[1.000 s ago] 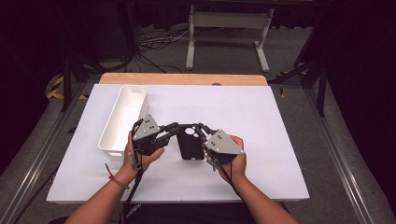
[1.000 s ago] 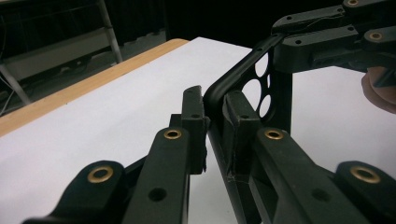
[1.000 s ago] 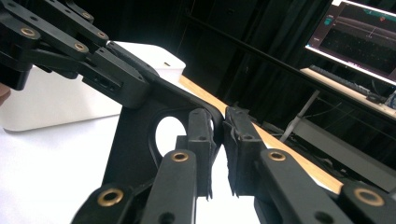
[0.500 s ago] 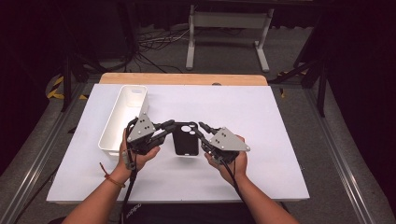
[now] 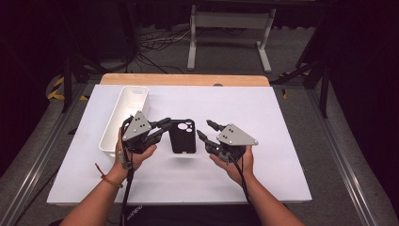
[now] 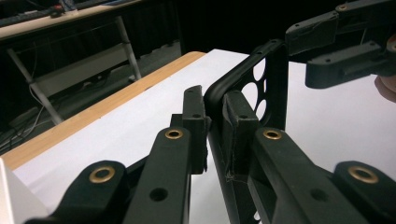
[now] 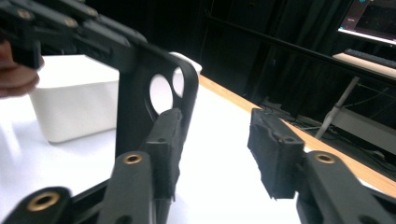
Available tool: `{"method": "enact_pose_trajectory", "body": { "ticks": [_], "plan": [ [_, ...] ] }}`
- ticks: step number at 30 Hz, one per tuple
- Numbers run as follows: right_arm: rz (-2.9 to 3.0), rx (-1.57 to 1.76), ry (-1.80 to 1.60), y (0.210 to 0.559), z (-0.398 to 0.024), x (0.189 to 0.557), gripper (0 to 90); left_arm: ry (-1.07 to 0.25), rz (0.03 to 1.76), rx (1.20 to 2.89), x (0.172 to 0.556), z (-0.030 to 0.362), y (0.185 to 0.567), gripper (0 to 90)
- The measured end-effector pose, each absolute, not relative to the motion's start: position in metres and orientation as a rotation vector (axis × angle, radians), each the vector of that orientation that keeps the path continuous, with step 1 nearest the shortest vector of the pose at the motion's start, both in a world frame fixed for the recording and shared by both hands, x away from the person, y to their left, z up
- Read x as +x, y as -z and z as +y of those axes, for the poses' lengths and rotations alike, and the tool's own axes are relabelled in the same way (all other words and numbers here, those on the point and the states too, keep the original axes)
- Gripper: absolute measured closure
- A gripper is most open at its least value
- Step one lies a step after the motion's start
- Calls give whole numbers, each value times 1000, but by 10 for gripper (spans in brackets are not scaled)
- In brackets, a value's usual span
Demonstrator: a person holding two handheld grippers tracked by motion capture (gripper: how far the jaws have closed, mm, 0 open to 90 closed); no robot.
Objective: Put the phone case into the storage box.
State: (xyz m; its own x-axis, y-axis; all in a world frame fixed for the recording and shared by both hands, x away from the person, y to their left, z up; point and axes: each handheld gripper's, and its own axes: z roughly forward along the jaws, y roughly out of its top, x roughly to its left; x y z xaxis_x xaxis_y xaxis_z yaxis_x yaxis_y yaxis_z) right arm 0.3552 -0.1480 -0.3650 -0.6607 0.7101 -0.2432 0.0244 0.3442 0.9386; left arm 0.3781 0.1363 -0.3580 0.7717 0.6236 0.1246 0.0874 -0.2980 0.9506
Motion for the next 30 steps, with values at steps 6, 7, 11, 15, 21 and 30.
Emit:
{"method": "enact_pose_trajectory", "body": {
  "ticks": [6,7,11,15,21,30],
  "plan": [
    [1976,631,-1349,369,-156,354,363,-586,551,1815,377,139,356,815],
    [1970,624,-1344,369,-158,353,351,-593,553,1813,377,140,356,816],
    [1965,628,-1337,371,-162,352,297,-597,555,1812,377,141,356,815],
    [1963,635,-1323,377,-171,348,226,-601,558,1814,378,142,355,816],
    [1963,613,-1292,383,-179,344,181,-603,555,1817,377,142,355,815],
    [1977,605,-1248,391,-192,336,176,-612,564,1810,379,144,354,815]
  ]
}}
